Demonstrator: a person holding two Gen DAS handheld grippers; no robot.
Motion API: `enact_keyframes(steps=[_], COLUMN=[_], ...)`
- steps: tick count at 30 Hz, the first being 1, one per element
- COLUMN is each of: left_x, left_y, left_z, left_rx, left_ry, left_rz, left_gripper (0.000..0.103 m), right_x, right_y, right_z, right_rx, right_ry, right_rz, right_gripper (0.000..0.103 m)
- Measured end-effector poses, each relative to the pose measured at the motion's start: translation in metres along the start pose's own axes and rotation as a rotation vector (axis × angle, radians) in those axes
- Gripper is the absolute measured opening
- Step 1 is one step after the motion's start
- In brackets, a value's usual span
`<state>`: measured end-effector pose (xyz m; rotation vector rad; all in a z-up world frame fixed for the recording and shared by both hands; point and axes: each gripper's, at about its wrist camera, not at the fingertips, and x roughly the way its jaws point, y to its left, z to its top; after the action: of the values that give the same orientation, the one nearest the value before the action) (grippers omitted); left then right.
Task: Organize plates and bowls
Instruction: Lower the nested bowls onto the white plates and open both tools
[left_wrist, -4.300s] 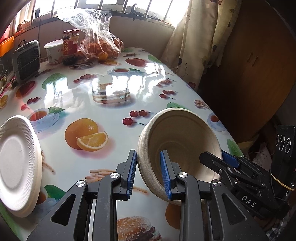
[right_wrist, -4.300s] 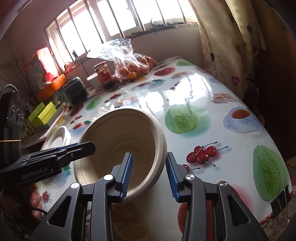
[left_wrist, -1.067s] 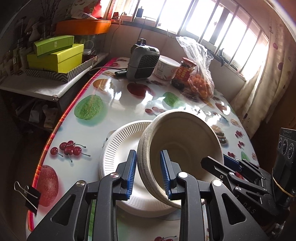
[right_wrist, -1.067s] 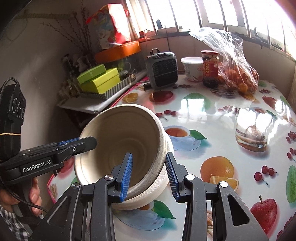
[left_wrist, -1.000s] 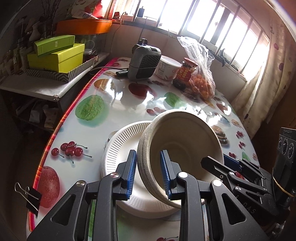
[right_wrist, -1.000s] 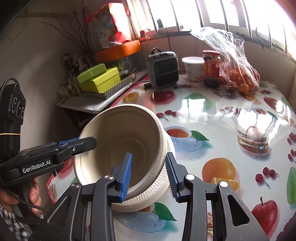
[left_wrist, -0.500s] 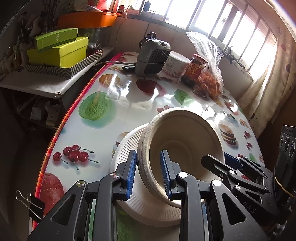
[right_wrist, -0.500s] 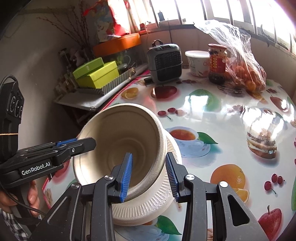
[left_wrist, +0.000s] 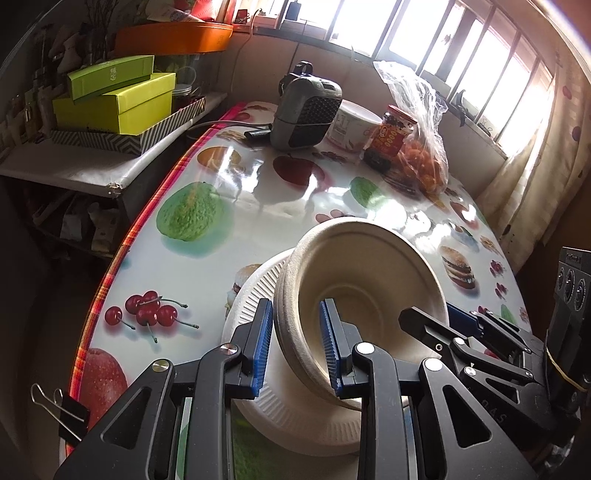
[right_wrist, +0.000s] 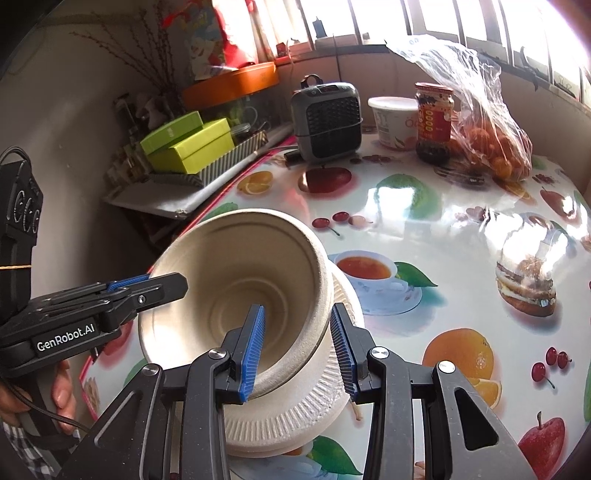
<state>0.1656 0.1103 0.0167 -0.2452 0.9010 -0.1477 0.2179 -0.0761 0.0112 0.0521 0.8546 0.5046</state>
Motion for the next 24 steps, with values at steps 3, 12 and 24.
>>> enact_keyframes(steps=[3,12,24], left_x=[0.0004,0.0004,-0.0019], left_y=[0.0003,-0.0008,-0.0011], left_z=[-0.0001,-0.0001,-0.0012], left_rx=[-0.002,0.005,0.007], left_ry=[0.002,0.005,0.000], left_rz=[0.001,0.016,0.031], left_gripper=[0.027,0.027,0.033], right_x=[-0.0001,-0.0006,-0.0062], right_y=[0.0002,0.0011,0.0043], right_z=[-0.0002,-0.0001,-0.0007], right_rx=[-0.001,-0.002,0.003], right_ry=[-0.001,-0.002,-0.016], right_rz=[0.000,0.000,-0.006], right_gripper=[0.036,0.036,0.044])
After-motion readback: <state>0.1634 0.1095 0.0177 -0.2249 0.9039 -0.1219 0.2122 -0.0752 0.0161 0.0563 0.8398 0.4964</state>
